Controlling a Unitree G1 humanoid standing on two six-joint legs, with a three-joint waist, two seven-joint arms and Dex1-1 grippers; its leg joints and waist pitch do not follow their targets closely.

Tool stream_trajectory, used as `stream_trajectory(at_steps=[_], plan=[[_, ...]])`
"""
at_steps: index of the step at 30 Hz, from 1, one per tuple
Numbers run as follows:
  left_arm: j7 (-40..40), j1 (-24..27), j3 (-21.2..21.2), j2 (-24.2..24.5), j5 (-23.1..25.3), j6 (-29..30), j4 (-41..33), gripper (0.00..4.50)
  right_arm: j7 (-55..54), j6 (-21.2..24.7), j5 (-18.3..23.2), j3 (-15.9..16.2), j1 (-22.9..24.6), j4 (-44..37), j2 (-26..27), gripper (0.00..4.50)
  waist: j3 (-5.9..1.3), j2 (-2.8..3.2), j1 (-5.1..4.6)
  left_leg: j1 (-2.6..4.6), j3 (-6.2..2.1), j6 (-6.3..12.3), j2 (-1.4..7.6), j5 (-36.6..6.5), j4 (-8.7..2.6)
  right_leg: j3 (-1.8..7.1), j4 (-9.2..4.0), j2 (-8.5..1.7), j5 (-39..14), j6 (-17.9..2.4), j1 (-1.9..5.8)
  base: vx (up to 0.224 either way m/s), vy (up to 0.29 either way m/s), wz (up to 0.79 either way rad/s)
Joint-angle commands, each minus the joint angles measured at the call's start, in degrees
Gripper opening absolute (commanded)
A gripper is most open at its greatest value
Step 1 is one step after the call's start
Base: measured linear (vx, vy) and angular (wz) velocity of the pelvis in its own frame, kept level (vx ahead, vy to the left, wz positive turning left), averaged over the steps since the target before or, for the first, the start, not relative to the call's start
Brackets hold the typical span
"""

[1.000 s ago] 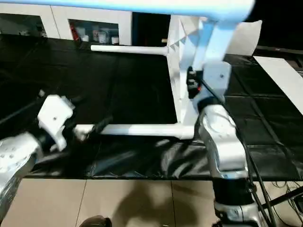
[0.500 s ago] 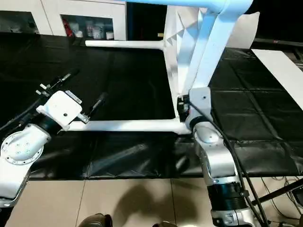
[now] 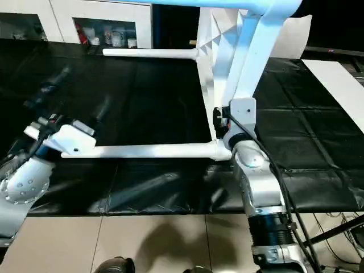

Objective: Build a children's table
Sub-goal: Flip table

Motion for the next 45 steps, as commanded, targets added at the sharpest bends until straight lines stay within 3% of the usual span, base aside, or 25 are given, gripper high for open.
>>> stream_trajectory(at_steps=[1,10,14,18,22,29,32,34,37,38,39,41,45], plan=[[3.37,0.06,1.41,0.44,3.83,-0.85,-1.52,4.50,0.60,-0.58,-0.03,-0.51,-0.05,0.53,-0.09,2.52,-3.28,0.77,-0.19,1.98,-2.35,-1.61,5.10,-12.89,-4.44,3.62,-3.96,-5.50,-2.35,-8.18,1.59,0.000,0.000,0.00],[9.06,-4.92,3.35,0.10,10.50,-0.50,-4.09,4.50,1.43,-1.85,-0.51,0.00,-0.44,1.23,-0.17,1.97,-3.44,0.79,-0.04,1.95,-2.38,-0.84,5.01,-11.68,-4.20,3.52,-3.83,-5.63,-1.30,-9.15,1.62,0.000,0.000,0.00],[8.92,-8.12,3.16,0.03,11.58,0.29,-3.61,4.50,1.60,-2.06,-0.90,0.19,-0.51,1.06,-0.12,1.96,-3.62,0.53,0.03,1.90,-2.31,-0.49,4.92,-10.43,-4.02,3.46,-3.63,-5.72,-0.20,-9.79,1.77,0.000,0.000,0.00],[8.81,-12.51,2.55,0.14,12.66,1.06,-0.68,4.50,1.84,-2.74,-1.50,0.57,-0.86,1.40,-0.31,1.96,-3.81,0.66,0.10,1.90,-2.30,-0.69,4.90,-10.30,-3.93,3.42,-3.59,-5.70,-0.54,-9.95,1.77,0.000,0.000,0.00],[8.81,-14.18,2.55,0.63,13.53,1.34,-0.09,4.50,1.94,-2.95,-2.61,1.21,-1.12,1.33,-1.00,1.96,-4.00,0.60,0.13,1.76,-2.27,-0.24,4.84,-8.56,-3.78,3.40,-3.33,-5.77,1.62,-10.37,1.96,0.000,0.000,0.00],[7.91,-18.25,2.87,1.54,15.19,3.91,3.82,4.50,2.33,-3.62,-4.14,2.08,-1.62,1.19,-2.13,1.96,-4.08,0.64,0.19,1.84,-2.26,-0.57,4.82,-9.13,-3.70,3.38,-3.38,-5.80,0.39,-10.60,1.91,0.000,0.000,0.00],[8.06,-22.15,3.61,2.26,15.41,5.49,7.62,4.50,2.49,-3.91,-4.78,2.44,-1.73,1.26,-2.50,1.96,-4.37,0.84,0.31,1.92,-2.24,-0.66,4.77,-8.13,-3.54,3.34,-3.11,-5.69,2.16,-10.82,1.93,0.000,0.000,0.00],[7.13,-23.72,3.87,2.40,14.26,5.86,9.50,4.21,2.39,-4.08,-4.97,2.42,-1.67,1.29,-2.56,1.96,-4.63,1.16,0.42,1.99,-2.33,-1.08,4.75,-7.87,-3.47,3.29,-2.91,-5.71,3.38,-11.05,2.04,0.000,0.000,0.00],[5.73,-24.48,3.79,2.25,12.06,5.15,11.36,4.01,2.24,-4.10,-5.31,2.34,-1.64,0.92,-2.78,1.96,-4.68,1.06,0.43,1.85,-2.26,-1.03,4.74,-7.17,-3.40,3.29,-2.80,-5.82,5.32,-11.69,2.18,0.000,0.000,0.00],[5.68,-24.50,3.79,2.24,11.98,5.13,11.42,3.87,2.23,-4.10,-5.33,2.34,-1.63,0.90,-2.79,1.96,-4.71,1.01,0.48,1.85,-2.21,-0.85,4.71,-7.15,-3.37,3.31,-2.78,-5.84,5.40,-11.84,2.22,0.000,0.000,0.00],[5.92,-24.91,3.71,2.20,11.88,5.05,11.96,3.75,2.30,-3.99,-5.71,2.56,-1.72,0.73,-3.15,1.96,-4.83,1.40,0.50,1.92,-2.23,-0.91,4.78,-7.17,-3.32,3.30,-2.74,-5.83,5.35,-11.91,2.21,0.000,0.000,0.00],[6.20,-25.37,3.62,2.23,12.19,5.24,12.32,3.61,2.37,-3.79,-6.03,2.72,-1.78,0.52,-3.51,1.96,-4.80,1.23,0.49,1.93,-2.23,-0.93,4.85,-7.23,-3.34,3.28,-2.77,-5.78,5.49,-11.89,2.24,0.000,0.000,0.00],[7.06,-28.00,3.38,2.40,11.91,5.73,14.56,3.22,3.19,-2.82,-7.50,2.93,-2.04,-0.71,-5.41,1.96,-4.85,1.51,0.60,1.94,-2.25,-1.28,4.73,-8.17,-3.23,3.30,-2.80,-5.73,4.45,-11.82,2.26,0.000,0.000,0.00]])
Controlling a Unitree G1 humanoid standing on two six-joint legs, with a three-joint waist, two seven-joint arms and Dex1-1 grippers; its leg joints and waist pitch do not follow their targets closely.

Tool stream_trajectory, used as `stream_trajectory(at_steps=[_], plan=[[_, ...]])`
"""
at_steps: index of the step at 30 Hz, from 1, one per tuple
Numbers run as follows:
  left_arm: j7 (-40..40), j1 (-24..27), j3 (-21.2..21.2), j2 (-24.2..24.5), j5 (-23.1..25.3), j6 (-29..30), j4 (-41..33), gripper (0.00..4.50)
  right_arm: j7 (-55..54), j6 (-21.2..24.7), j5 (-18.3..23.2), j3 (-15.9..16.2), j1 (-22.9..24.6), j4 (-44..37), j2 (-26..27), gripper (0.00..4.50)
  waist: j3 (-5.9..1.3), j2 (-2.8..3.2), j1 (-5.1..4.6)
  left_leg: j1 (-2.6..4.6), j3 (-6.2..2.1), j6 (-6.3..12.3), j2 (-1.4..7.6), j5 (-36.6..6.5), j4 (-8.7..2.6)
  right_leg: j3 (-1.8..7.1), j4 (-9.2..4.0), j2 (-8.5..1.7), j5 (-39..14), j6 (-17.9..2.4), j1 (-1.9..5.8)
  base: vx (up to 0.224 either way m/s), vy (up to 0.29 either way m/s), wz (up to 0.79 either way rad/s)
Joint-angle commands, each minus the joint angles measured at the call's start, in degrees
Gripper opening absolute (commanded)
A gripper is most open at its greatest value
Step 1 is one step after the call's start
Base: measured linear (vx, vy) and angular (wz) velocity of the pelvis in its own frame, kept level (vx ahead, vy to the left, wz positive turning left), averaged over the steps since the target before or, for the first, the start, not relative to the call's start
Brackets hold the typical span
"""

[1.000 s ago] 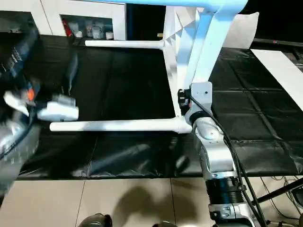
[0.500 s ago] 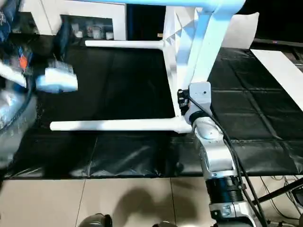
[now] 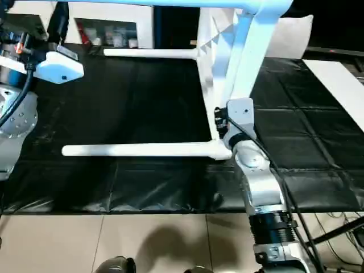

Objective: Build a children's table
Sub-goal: Flip table

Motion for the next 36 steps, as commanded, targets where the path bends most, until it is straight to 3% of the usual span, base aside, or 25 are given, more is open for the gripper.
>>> stream_trajectory(at_steps=[1,6,9,15,20,21,22,25,29,31,33,36], plan=[[-0.14,-0.89,-0.28,0.28,-0.60,0.24,0.60,3.17,1.05,-0.43,-4.81,1.45,-1.51,-2.75,-2.52,1.96,-4.78,0.76,0.25,1.92,-2.25,-1.29,4.68,-8.51,-3.74,3.37,-3.29,-5.82,3.79,-11.72,2.38,0.000,0.000,0.00],[-4.31,-1.37,-0.86,0.13,-3.86,0.11,2.47,2.85,3.69,1.07,-6.64,2.21,-3.16,-3.45,-6.85,1.96,-4.79,0.58,0.48,1.68,-2.08,0.23,4.53,-6.57,-3.43,3.38,-3.19,-5.95,3.75,-12.24,2.50,0.000,0.000,0.00],[-5.05,-0.95,-0.83,0.08,-4.30,0.54,2.69,2.75,4.87,1.55,-7.18,2.65,-3.96,-3.62,-8.56,1.96,-4.73,0.66,0.76,1.51,-1.92,1.49,4.41,-5.99,-3.19,3.41,-3.45,-6.02,1.04,-12.06,2.48,0.000,0.000,0.00],[-11.35,0.01,-1.08,-0.95,-11.02,0.74,2.38,2.34,11.39,5.15,-7.47,3.70,-8.90,-4.63,-15.36,1.96,-4.40,0.79,1.28,1.71,-1.85,1.37,4.52,-8.01,-3.19,3.39,-3.88,-5.87,-5.07,-11.04,1.88,0.000,0.000,0.00],[-16.90,1.89,-1.21,-1.83,-15.94,3.17,1.12,2.07,18.10,8.14,-5.68,4.01,-14.54,-3.53,-21.46,1.96,-4.43,0.80,1.82,1.78,-1.87,1.28,4.58,-8.36,-3.18,3.32,-3.85,-5.97,-6.44,-10.83,1.85,0.000,0.000,0.00],[-18.09,2.00,-1.08,-1.99,-16.80,4.18,0.82,2.04,19.54,8.48,-5.30,4.10,-15.85,-2.87,-22.54,1.96,-4.46,0.28,1.96,1.87,-1.72,1.54,4.56,-8.36,-3.14,3.32,-4.02,-5.95,-6.92,-10.81,1.84,0.000,0.000,0.00],[-19.61,1.99,-0.88,-2.10,-17.93,5.48,0.48,1.98,21.55,8.53,-5.14,4.65,-17.77,-1.70,-23.99,1.96,-4.44,0.36,2.04,1.76,-1.78,1.61,4.51,-8.19,-3.11,3.29,-3.86,-6.06,-7.09,-10.91,1.93,0.000,0.000,0.00],[-20.51,1.91,-0.60,-2.23,-18.60,6.32,0.12,1.87,23.04,8.08,-5.49,5.28,-19.48,-0.37,-24.99,1.96,-4.41,0.61,2.57,1.83,-1.68,1.89,4.53,-8.19,-2.99,3.33,-4.08,-6.05,-8.25,-10.80,1.68,0.000,0.000,0.00],[-23.07,1.71,-0.77,-2.75,-20.39,8.18,-1.52,1.73,25.22,6.51,-5.97,5.93,-24.65,4.19,-25.80,1.96,-4.45,0.44,2.45,1.72,-1.81,1.77,4.54,-8.72,-2.98,3.19,-4.06,-6.17,-9.14,-11.25,1.81,0.000,0.000,0.00],[-25.92,1.92,-1.04,-4.12,-22.63,10.88,-3.60,1.72,27.35,5.08,-4.22,5.42,-28.46,8.24,-25.12,1.96,-4.43,0.35,2.34,1.73,-1.75,1.73,4.50,-9.22,-2.93,3.17,-4.15,-6.16,-10.01,-11.28,1.76,0.000,0.000,0.00],[-26.60,1.98,-0.92,-4.62,-23.46,11.99,-4.16,1.69,27.91,4.81,-4.03,5.47,-29.33,9.11,-24.95,2.52,-4.35,0.43,2.31,1.76,-1.66,1.66,4.53,-9.57,-2.86,3.24,-4.26,-6.22,-10.73,-11.39,1.66,0.000,0.000,0.00],[-28.01,2.54,0.49,-6.98,-26.95,17.15,-5.77,1.67,28.78,2.30,-3.76,5.10,-31.10,11.19,-23.57,2.77,-4.33,0.38,2.25,1.62,-1.73,1.95,4.55,-9.87,-2.94,3.19,-4.27,-6.14,-10.65,-11.20,1.75,0.000,0.000,0.00]])
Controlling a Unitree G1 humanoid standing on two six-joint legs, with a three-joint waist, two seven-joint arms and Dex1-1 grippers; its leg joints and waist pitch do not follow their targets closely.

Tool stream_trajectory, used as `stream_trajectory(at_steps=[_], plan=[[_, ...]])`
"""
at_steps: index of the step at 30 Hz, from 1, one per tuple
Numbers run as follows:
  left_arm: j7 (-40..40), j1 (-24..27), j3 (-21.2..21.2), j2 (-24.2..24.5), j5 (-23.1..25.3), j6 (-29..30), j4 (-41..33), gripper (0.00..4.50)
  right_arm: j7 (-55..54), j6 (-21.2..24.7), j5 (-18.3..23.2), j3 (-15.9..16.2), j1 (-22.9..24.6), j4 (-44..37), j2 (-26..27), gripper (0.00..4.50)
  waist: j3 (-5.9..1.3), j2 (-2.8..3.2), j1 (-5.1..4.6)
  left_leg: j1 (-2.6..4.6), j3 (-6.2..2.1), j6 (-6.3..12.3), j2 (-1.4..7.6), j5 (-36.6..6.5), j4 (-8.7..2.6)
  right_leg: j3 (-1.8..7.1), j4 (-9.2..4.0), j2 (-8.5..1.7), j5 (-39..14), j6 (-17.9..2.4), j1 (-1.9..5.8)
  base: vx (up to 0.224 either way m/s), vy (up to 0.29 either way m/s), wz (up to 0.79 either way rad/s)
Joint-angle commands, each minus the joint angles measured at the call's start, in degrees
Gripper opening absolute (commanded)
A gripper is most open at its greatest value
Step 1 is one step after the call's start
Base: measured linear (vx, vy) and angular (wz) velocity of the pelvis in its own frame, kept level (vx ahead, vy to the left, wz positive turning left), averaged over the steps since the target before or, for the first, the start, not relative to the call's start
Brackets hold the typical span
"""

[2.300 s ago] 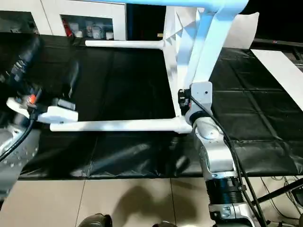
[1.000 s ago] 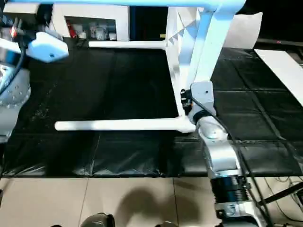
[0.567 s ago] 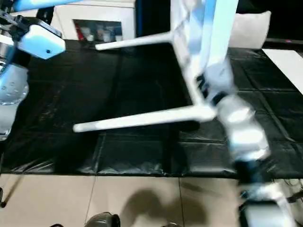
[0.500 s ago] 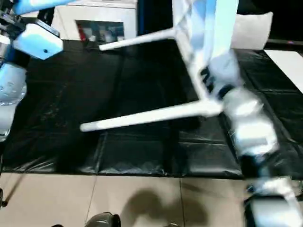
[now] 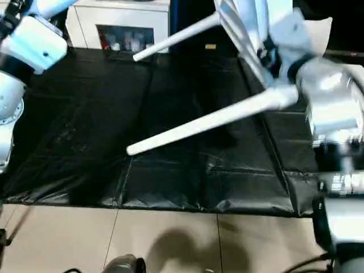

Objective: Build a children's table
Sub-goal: Flip table

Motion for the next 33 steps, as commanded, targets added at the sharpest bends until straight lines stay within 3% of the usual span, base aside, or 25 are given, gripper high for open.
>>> stream_trajectory(at_steps=[1,2,7,10,14,15,21,22,23,24,25,26,28,29,31,33], plan=[[-3.07,1.62,-2.76,-4.48,-6.49,5.04,0.84,1.67,3.58,-5.93,1.40,1.92,-3.02,-0.86,2.25,2.77,-4.24,-1.52,-0.49,1.69,-1.75,1.32,4.61,-10.06,-3.34,3.28,-4.81,-6.03,-10.49,-11.19,1.72,0.000,0.000,0.00],[-3.07,1.62,-2.76,-4.48,-6.49,5.04,0.84,1.67,3.58,-5.93,1.40,1.92,-3.02,-0.86,2.25,3.03,-4.05,-1.41,-0.67,1.57,-1.79,1.37,4.57,-10.49,-3.42,3.26,-4.95,-5.90,-10.86,-11.30,1.58,0.000,0.000,0.00],[-3.32,1.99,-0.30,-6.09,-7.96,10.12,0.10,1.67,4.85,-12.13,6.65,-2.79,-4.07,-0.64,4.70,3.22,-3.94,-1.56,-0.63,1.71,-1.84,1.72,4.59,-11.97,-3.46,3.29,-5.25,-6.01,-13.26,-10.62,1.49,0.000,0.000,0.00],[-3.28,2.42,0.33,-6.29,-8.14,11.22,-0.10,1.67,6.57,-12.86,8.19,-3.58,-3.79,-1.83,4.60,3.53,-3.87,-1.26,-0.55,1.74,-1.86,2.08,4.66,-11.73,-3.57,3.23,-5.15,-5.70,-12.08,-10.77,1.36,0.000,0.000,0.00],[-3.63,2.97,1.46,-6.83,-8.20,12.97,-0.29,1.67,9.40,-15.58,13.04,-7.63,-3.34,-4.01,5.57,3.89,-3.90,-1.37,-0.42,1.76,-1.88,2.59,4.70,-12.84,-3.60,3.27,-5.29,-5.99,-12.42,-10.60,1.46,0.000,0.000,0.00],[-3.73,3.35,1.77,-6.92,-7.92,13.28,-0.25,1.67,9.48,-16.05,16.77,-10.98,-3.32,-5.75,6.75,3.98,-3.75,-1.34,-0.44,1.81,-1.88,2.65,4.69,-13.37,-3.70,3.32,-5.54,-5.97,-13.52,-10.23,1.36,0.000,0.000,0.00],[-3.84,4.25,2.76,-6.95,-7.92,14.14,-0.39,1.67,6.54,-16.29,25.40,-19.46,-4.50,-8.90,9.42,4.42,-3.77,-0.98,-0.42,2.06,-2.08,1.58,4.84,-15.06,-4.14,3.24,-5.62,-5.76,-14.53,-9.81,1.04,0.000,0.000,0.00],[-3.82,4.44,2.96,-6.86,-7.99,14.06,-0.30,1.67,5.77,-15.98,27.57,-21.38,-4.87,-9.52,10.01,4.42,-3.72,-0.67,-0.36,2.05,-2.15,1.42,4.79,-15.22,-4.16,3.23,-5.60,-5.75,-14.48,-9.81,1.00,0.000,0.000,0.00],[-3.78,4.86,3.27,-6.59,-8.16,13.69,0.00,1.67,4.26,-15.31,31.45,-25.11,-5.11,-10.79,10.74,4.46,-3.71,-0.83,-0.43,2.09,-2.19,1.21,4.77,-15.69,-4.28,3.20,-5.65,-5.70,-14.62,-9.61,1.03,0.000,0.000,0.00],[-3.81,5.34,3.60,-6.31,-8.23,13.26,0.30,1.67,3.26,-12.66,36.00,-28.69,-4.62,-12.26,11.09,4.49,-3.72,-0.59,-0.31,2.12,-2.24,1.08,4.83,-15.85,-4.35,3.30,-5.64,-5.80,-14.44,-9.30,0.99,0.000,0.000,0.00],[-3.81,5.34,3.60,-6.31,-8.23,13.26,0.30,1.66,3.26,-12.66,36.00,-28.69,-4.62,-12.26,11.09,4.50,-3.70,-0.73,-0.37,2.12,-2.23,1.18,4.75,-15.74,-4.40,3.27,-5.66,-5.61,-14.01,-9.13,1.10,0.000,0.000,0.00],[-3.82,5.45,3.68,-6.26,-8.23,13.17,0.36,1.66,3.29,-11.76,37.05,-29.31,-4.23,-12.70,11.05,4.50,-3.80,-0.75,-0.30,2.11,-2.23,1.19,4.78,-15.47,-4.40,3.23,-5.57,-5.67,-13.53,-9.19,1.14,0.000,0.000,0.00],[-3.60,6.35,4.49,-6.18,-8.40,12.65,0.82,1.66,2.94,-6.77,44.54,-33.31,0.24,-16.21,11.46,4.50,-3.79,-0.70,-0.34,1.80,-2.23,1.58,4.61,-14.00,-4.44,3.13,-5.51,-5.68,-12.13,-8.98,1.39,0.000,0.000,0.00],[-3.60,6.35,4.49,-6.18,-8.40,12.65,0.82,1.66,2.94,-6.77,44.54,-33.31,0.24,-16.21,11.46,4.50,-3.78,-0.78,-0.26,1.83,-2.12,1.90,4.59,-13.76,-4.40,3.17,-5.72,-5.78,-12.18,-8.74,1.34,0.000,0.000,0.00],[-3.15,7.11,4.95,-6.16,-8.37,12.33,1.39,1.66,0.66,-6.76,46.82,-36.31,3.76,-16.69,12.84,4.50,-3.65,-0.90,-0.38,1.80,-2.09,1.66,4.47,-14.32,-4.46,3.10,-6.07,-5.90,-14.63,-8.42,1.25,0.000,0.000,0.00],[-3.11,8.19,5.48,-5.86,-8.71,11.34,1.82,1.64,0.74,-6.49,49.07,-39.16,9.33,-16.85,13.91,4.50,-3.61,-0.93,-0.47,1.97,-2.13,1.18,4.48,-15.15,-4.54,3.05,-6.37,-5.90,-17.22,-8.01,1.13,0.000,0.000,0.00]])
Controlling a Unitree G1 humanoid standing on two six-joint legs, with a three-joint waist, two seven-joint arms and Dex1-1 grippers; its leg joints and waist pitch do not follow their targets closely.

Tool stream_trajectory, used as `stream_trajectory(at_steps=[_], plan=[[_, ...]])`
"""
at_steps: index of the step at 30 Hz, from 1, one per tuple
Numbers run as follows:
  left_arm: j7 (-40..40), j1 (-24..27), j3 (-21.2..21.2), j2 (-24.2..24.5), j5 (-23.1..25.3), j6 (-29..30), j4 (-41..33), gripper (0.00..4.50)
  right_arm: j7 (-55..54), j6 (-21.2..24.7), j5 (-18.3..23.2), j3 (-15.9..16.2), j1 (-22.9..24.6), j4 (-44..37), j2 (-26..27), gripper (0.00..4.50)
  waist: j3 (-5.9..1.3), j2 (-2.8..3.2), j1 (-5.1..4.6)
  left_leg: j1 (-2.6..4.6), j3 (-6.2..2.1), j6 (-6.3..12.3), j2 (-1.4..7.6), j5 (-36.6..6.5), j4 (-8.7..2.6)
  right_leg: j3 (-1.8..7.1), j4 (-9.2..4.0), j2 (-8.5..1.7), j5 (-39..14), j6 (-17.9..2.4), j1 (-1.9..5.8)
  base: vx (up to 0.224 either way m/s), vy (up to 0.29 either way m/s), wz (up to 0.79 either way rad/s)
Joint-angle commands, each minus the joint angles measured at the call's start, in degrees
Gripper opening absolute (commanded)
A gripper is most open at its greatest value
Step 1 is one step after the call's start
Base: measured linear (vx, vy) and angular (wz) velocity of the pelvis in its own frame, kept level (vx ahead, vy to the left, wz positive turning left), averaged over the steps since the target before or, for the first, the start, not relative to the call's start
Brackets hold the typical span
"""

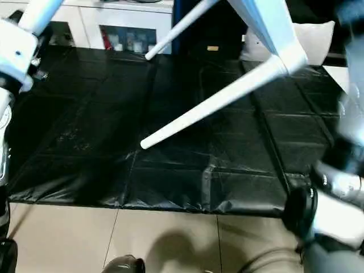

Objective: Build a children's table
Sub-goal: Flip table

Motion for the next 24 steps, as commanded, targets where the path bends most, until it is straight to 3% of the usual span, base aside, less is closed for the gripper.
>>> stream_trajectory(at_steps=[1,3,5,7,8,9,11,13,17,18,19,20,24], plan=[[-1.41,3.39,-1.48,-1.25,-2.95,1.42,4.02,1.63,0.27,0.86,3.40,-3.55,4.75,0.01,1.27,4.50,-3.48,-0.76,-0.44,1.97,-2.10,0.96,4.60,-15.44,-4.43,3.17,-6.19,-5.89,-17.37,-7.98,0.86,0.000,0.000,0.00],[-1.47,4.12,-1.27,-1.05,-3.32,1.13,4.24,1.62,2.35,2.24,6.72,-5.40,9.07,-0.58,2.69,4.50,-3.58,-0.79,-0.54,1.79,-2.24,0.92,4.65,-15.68,-4.58,3.12,-6.09,-5.82,-17.20,-8.01,0.92,0.000,0.000,0.00],[-1.39,4.31,-1.18,-1.03,-3.40,1.06,4.34,1.60,3.54,2.60,7.45,-5.67,10.62,-0.78,3.13,4.50,-3.55,-0.75,-0.41,1.73,-2.23,1.56,4.74,-15.33,-4.60,3.14,-6.05,-5.83,-16.08,-8.18,0.83,0.000,0.000,0.00],[-1.23,4.99,-0.85,-1.07,-3.81,0.06,4.87,1.57,7.31,5.09,9.97,-5.74,16.35,-1.87,4.51,4.50,-3.50,-0.83,-0.44,1.61,-2.20,1.70,4.66,-15.66,-4.58,3.09,-6.29,-6.00,-17.37,-8.02,0.91,0.000,0.000,0.00],[-1.23,4.99,-0.85,-1.07,-3.81,0.06,4.87,1.56,7.31,5.09,9.97,-5.74,16.35,-1.87,4.51,4.50,-3.41,-0.71,-0.28,1.80,-2.25,1.56,4.81,-16.31,-4.61,3.19,-6.47,-6.11,-18.71,-7.66,0.75,0.000,0.000,0.00],[-0.79,5.21,-0.70,-1.02,-3.94,-2.04,5.57,1.54,8.44,5.74,9.76,-4.48,19.73,-1.92,5.33,4.50,-3.37,-0.76,-0.40,1.64,-2.38,1.37,4.80,-16.51,-4.77,3.09,-6.58,-6.05,-19.44,-7.56,0.80,0.000,0.000,0.00],[-0.77,5.24,-0.47,-1.24,-4.45,-2.86,5.92,1.54,9.38,5.46,8.33,-2.67,21.90,-1.37,5.75,4.50,-3.32,-0.89,-0.39,1.78,-2.39,0.82,4.84,-17.62,-4.84,3.08,-6.72,-6.14,-20.98,-7.27,0.66,0.000,0.000,0.00],[-1.23,5.32,0.53,-2.12,-7.09,-5.25,6.56,1.50,11.85,3.72,3.60,2.77,25.91,1.25,7.19,4.50,-3.35,-0.68,-0.23,1.94,-2.47,0.21,4.99,-18.69,-4.91,3.12,-6.93,-6.34,-22.07,-7.04,0.51,0.000,0.000,0.00],[-1.90,5.52,0.23,-2.19,-7.99,-5.86,6.66,1.50,10.30,2.19,-0.54,5.54,23.68,7.78,8.97,4.50,-3.58,-0.60,-0.78,1.65,-2.71,-1.15,5.10,-18.80,-5.25,3.02,-6.38,-6.38,-19.23,-8.68,0.49,0.000,0.000,0.00],[-1.84,5.56,0.09,-2.14,-7.91,-6.15,6.75,1.49,9.60,1.22,-1.69,6.02,22.84,9.19,9.27,4.50,-3.58,-0.51,-0.67,1.88,-2.66,-1.31,5.16,-19.10,-5.27,3.06,-6.48,-6.32,-19.03,-8.64,0.39,0.000,0.000,0.00],[-1.77,5.68,-0.17,-2.04,-7.85,-6.99,7.13,1.49,7.49,-1.13,-4.72,7.39,20.11,13.55,10.12,4.50,-3.76,-0.36,-0.55,2.10,-2.64,-1.89,5.33,-19.28,-5.22,3.18,-6.21,-6.43,-17.67,-8.96,0.19,0.000,0.000,0.00],[-1.75,5.75,-0.25,-2.00,-7.84,-7.37,7.32,1.49,6.84,-2.44,-5.92,8.00,18.42,15.86,10.68,4.50,-3.77,-0.49,-0.77,1.90,-2.60,-2.46,5.14,-19.32,-5.38,3.06,-6.11,-6.27,-16.99,-9.26,0.48,0.000,0.000,0.00],[-1.83,5.94,-0.50,-1.88,-8.19,-8.41,7.76,1.48,8.28,-5.90,-7.93,10.36,12.42,23.82,12.33,4.50,-3.96,-0.59,-0.47,2.01,-2.24,-1.61,5.25,-17.95,-5.09,3.32,-5.96,-6.68,-14.52,-9.84,0.56,0.000,0.000,0.00]])
